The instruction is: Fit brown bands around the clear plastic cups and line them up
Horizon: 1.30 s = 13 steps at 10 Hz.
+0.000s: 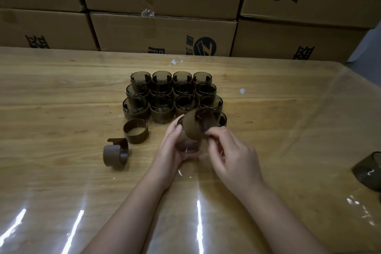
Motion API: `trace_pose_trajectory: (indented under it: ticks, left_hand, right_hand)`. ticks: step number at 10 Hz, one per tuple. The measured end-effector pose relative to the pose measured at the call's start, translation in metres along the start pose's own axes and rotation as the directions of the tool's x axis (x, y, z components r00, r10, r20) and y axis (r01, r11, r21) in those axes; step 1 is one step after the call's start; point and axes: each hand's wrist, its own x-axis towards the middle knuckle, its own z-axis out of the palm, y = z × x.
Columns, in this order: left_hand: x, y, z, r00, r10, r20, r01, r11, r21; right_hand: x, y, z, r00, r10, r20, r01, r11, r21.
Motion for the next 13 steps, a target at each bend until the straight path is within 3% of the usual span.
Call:
trace_pose_trajectory:
  ticks: [3, 6, 7, 8, 9, 10, 11, 13]
  left_hand:
    - [0.003, -0.01, -0.01, 0.996, 0.049, 0.075, -0.066, 0.967, 0.246]
    - [0.003, -0.013, -0.009, 0.994, 0.065, 0.085, -0.084, 0.966, 0.244]
    - [0.001, -0.011, -0.008, 0.992, 0.09, 0.088, -0.108, 0.967, 0.23]
    - [-0.002, -0.01, -0.007, 0.988, 0.129, 0.086, -0.147, 0.953, 0.264]
    - [-0.007, -0.009, -0.007, 0.978, 0.178, 0.106, -0.206, 0.897, 0.392]
    - [-0.01, -0.009, -0.005, 0.961, 0.216, 0.171, -0.274, 0.824, 0.497]
    - [-0.011, -0.009, -0.003, 0.956, 0.213, 0.2, -0.287, 0.816, 0.503]
    - [-0.01, -0.006, -0.004, 0.957, 0.22, 0.189, -0.288, 0.807, 0.516]
  right_hand:
    - [-0.001, 0.016, -0.006, 0.988, -0.094, 0.121, 0.104, 0.991, -0.084]
    - [-0.004, 0.02, -0.004, 0.976, -0.182, 0.116, 0.189, 0.981, -0.052]
    - [-0.007, 0.02, -0.001, 0.983, -0.169, 0.073, 0.164, 0.984, 0.069]
    - [-0.008, 0.013, 0.001, 0.999, 0.038, 0.022, -0.043, 0.924, 0.379]
    - [-0.005, 0.003, 0.002, 0.941, 0.329, 0.085, -0.313, 0.744, 0.591]
    - [-0.004, 0.002, 0.003, 0.835, 0.434, 0.337, -0.542, 0.549, 0.637]
    - [-0.006, 0.004, 0.005, 0.771, 0.451, 0.451, -0.634, 0.466, 0.618]
    - [-0.01, 0.001, 0.013, 0.788, 0.488, 0.376, -0.605, 0.499, 0.62]
